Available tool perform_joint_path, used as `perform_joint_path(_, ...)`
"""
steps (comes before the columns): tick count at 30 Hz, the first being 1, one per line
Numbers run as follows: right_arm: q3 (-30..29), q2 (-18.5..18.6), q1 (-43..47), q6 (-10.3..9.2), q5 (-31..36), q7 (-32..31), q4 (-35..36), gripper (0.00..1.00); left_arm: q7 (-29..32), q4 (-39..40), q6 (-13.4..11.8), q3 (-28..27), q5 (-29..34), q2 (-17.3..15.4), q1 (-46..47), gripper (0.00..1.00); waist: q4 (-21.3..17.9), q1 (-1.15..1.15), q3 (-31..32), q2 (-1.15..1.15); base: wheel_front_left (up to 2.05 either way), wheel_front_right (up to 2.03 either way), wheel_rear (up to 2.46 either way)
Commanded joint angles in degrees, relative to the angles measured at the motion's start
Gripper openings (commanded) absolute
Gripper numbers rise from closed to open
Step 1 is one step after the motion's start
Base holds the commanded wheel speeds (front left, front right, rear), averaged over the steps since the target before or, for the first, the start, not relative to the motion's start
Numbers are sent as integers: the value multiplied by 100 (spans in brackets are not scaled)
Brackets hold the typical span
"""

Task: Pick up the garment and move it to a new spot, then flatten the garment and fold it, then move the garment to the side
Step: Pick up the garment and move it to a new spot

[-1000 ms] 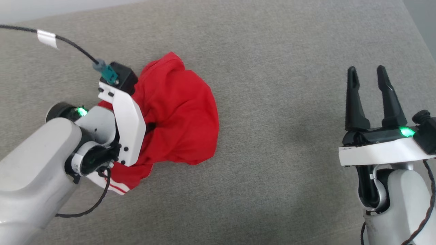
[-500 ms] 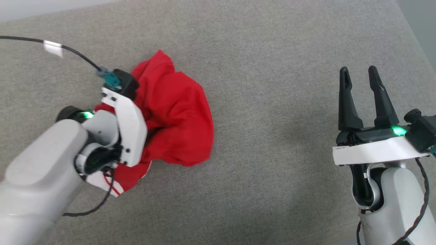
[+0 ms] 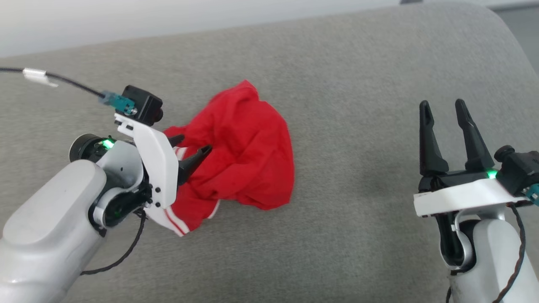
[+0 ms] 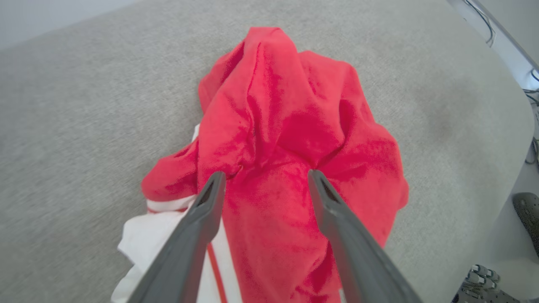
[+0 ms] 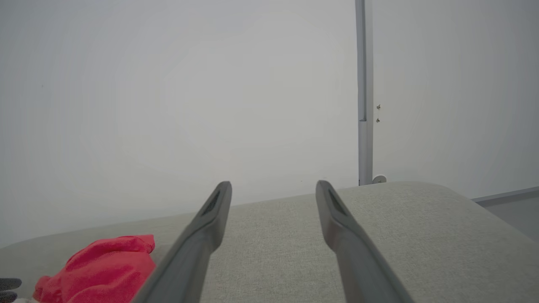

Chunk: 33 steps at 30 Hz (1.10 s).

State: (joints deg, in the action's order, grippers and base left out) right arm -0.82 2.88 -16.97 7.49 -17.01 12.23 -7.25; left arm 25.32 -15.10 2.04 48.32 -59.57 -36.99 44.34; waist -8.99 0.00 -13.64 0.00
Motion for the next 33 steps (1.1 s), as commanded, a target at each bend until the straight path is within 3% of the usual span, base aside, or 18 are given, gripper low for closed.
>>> perform_joint_path(1,-49,4,74,0,61,-35,27,100,-156,70,3,-37,64,-23,-107,100,251,0,238,0,0,0,0)
perform_joint_path(12,-156,5,413,0,188,-297,51,100,-1682,557,-295,-563,164,-361,-959,100,820,0,836,0,0,0,0)
perform_joint_path(26,-218,4,846,0,223,-351,-35,100,-3631,1085,-827,-1290,202,-813,-2325,100,1150,0,1252,0,0,0,0)
perform_joint_path(33,-288,4,983,0,194,-331,-52,100,-4034,1443,-1157,-1761,502,-774,-3136,100,1200,0,1363,0,0,0,0)
